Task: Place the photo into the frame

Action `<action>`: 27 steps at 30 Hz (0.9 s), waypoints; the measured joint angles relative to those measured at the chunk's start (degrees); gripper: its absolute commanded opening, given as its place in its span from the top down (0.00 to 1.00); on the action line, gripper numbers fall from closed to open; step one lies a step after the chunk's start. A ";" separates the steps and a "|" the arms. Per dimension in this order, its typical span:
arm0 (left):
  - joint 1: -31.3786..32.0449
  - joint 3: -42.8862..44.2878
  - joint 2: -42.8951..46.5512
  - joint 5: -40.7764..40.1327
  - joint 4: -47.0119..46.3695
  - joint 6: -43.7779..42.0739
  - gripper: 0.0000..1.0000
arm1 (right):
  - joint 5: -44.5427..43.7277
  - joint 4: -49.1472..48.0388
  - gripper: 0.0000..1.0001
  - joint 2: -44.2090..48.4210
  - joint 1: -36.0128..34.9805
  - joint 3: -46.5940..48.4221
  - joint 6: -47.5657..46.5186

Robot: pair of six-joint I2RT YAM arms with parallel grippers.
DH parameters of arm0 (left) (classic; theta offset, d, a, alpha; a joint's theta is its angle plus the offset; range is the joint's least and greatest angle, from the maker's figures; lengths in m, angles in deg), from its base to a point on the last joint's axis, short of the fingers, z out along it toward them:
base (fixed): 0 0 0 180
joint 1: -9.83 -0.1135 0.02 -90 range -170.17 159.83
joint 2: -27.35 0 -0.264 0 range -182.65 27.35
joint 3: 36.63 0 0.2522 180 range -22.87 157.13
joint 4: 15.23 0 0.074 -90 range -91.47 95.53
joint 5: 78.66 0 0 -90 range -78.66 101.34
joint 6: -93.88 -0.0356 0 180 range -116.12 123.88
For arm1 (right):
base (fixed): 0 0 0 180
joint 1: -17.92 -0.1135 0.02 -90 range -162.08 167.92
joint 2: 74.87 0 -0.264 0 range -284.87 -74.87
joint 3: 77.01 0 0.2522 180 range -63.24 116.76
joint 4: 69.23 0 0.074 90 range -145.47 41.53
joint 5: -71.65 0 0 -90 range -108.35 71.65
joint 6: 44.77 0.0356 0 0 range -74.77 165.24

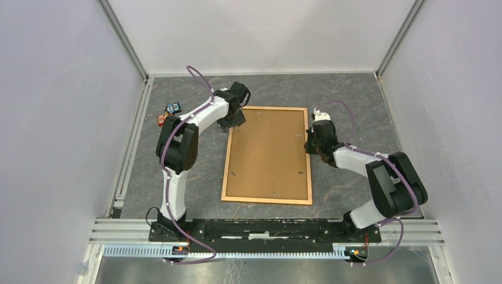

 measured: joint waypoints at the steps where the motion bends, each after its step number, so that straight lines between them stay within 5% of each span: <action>1: 0.02 0.00 0.00 -0.61 0.83 0.22 0.32 | 0.02 0.02 1.00 0.00 0.00 0.00 -0.02; 14: 0.02 0.70 -2.12 -0.70 2.08 0.28 0.21 | 0.50 -0.55 1.00 -0.26 0.00 0.00 -0.39; 27: 0.02 0.02 -2.19 0.15 0.50 0.17 0.43 | 0.63 -0.57 1.00 -0.28 0.07 0.02 -0.46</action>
